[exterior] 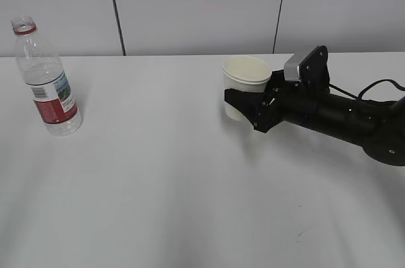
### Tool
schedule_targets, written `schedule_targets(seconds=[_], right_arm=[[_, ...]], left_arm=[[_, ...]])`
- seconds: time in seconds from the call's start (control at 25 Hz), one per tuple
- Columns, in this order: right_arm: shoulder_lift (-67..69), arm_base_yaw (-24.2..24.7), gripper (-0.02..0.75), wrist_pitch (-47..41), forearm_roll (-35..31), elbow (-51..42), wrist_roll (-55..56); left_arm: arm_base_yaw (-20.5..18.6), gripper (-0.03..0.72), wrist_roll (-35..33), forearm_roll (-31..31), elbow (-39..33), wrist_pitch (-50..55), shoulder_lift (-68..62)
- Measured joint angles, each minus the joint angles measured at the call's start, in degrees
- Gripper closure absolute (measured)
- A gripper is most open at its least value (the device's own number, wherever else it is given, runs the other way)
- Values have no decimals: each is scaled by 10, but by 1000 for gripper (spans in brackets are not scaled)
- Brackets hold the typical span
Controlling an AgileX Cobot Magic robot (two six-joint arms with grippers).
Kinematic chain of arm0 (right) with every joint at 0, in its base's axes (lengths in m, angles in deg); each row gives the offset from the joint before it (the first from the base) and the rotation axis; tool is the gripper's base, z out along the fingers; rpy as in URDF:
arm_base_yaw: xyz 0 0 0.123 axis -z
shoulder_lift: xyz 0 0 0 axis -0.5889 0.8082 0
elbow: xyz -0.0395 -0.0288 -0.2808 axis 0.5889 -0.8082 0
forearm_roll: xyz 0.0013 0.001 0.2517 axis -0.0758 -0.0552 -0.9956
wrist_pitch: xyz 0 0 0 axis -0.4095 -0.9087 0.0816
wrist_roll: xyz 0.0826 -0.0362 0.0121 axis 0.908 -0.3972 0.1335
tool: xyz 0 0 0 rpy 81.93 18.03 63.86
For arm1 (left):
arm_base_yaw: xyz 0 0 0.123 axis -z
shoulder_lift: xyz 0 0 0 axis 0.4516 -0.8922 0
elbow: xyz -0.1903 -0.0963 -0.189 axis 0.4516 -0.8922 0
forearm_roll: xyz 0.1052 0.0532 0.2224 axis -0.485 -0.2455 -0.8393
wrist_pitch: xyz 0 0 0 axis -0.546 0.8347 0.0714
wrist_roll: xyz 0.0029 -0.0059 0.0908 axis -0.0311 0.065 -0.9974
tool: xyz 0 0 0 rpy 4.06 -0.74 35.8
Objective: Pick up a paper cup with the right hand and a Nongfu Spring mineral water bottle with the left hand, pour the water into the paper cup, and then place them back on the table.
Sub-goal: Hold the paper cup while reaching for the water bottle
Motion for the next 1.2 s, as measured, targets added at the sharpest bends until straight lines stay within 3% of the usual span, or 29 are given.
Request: schedule_targets(seconds=[0.28,0.6,0.92,1.08,1.2], right_arm=[[-29,-41,214,-2,4,-2,24],[-29,-61,214,-12,1,-2,25],[-29,-61,214,-34,-4,-2,25],[-29,-61,214,-39,-27,-2,25],[-29,-61,214,-44,-30,-2,25]], left_arm=[[0,116,-36,12,-34,-195,-126],[0,116,-38,63,-192,-478,-220],[0,116,-13,62,-207,-649,-357],[0,116,54,13,-207,-696,-405],[0,116,96,-74,-207,-747,-439]])
